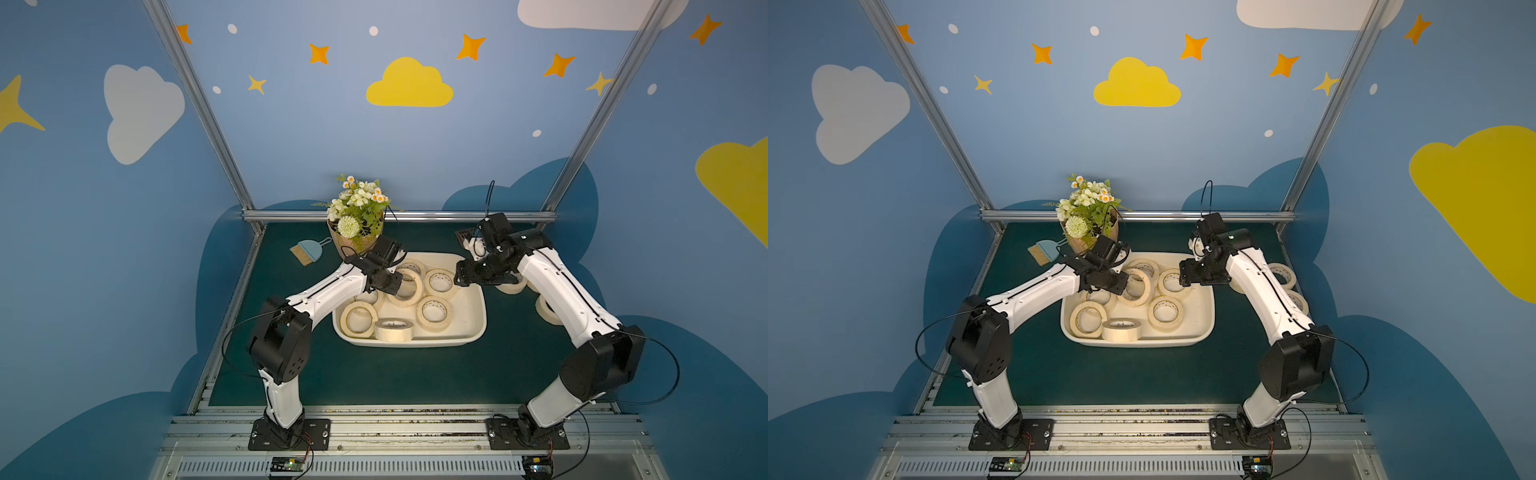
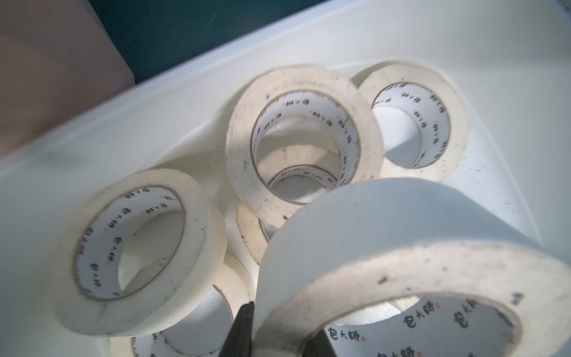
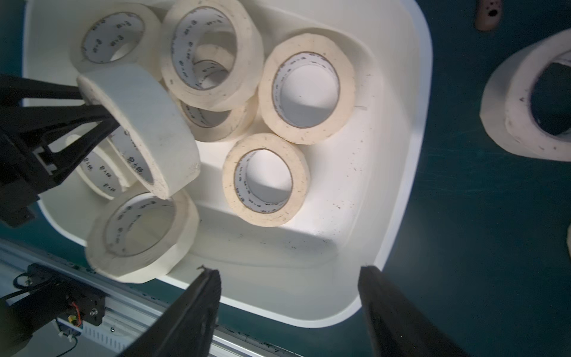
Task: Take out the art tape in the storage box
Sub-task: Pick up the art tape from the storage box.
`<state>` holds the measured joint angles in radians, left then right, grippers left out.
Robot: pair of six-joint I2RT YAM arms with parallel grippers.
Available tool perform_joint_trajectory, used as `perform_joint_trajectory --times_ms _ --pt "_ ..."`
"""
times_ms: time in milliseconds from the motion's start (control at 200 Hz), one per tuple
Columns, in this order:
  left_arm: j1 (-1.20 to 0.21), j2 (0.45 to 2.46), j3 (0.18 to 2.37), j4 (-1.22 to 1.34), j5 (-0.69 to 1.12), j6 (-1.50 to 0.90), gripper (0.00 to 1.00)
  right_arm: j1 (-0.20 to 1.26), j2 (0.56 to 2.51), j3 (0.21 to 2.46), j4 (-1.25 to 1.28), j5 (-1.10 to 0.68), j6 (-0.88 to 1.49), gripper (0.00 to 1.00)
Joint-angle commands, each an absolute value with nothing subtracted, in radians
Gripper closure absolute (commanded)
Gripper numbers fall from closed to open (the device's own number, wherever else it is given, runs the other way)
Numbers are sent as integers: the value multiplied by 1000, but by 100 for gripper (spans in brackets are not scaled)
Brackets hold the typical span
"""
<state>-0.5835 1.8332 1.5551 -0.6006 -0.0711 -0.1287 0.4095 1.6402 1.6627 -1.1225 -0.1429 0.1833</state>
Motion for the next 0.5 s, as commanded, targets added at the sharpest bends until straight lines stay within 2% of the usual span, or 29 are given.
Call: perform_joint_trajectory --times_ms 0,215,496 --pt "-598 1852 1715 -777 -22 -83 88 459 1672 1705 -1115 -178 207 25" --pt "-627 1972 1946 -957 8 -37 89 514 1695 1706 -1046 -224 228 32" --pt "-647 2027 2013 -1015 0 -31 91 532 1710 1715 -997 -251 247 34"
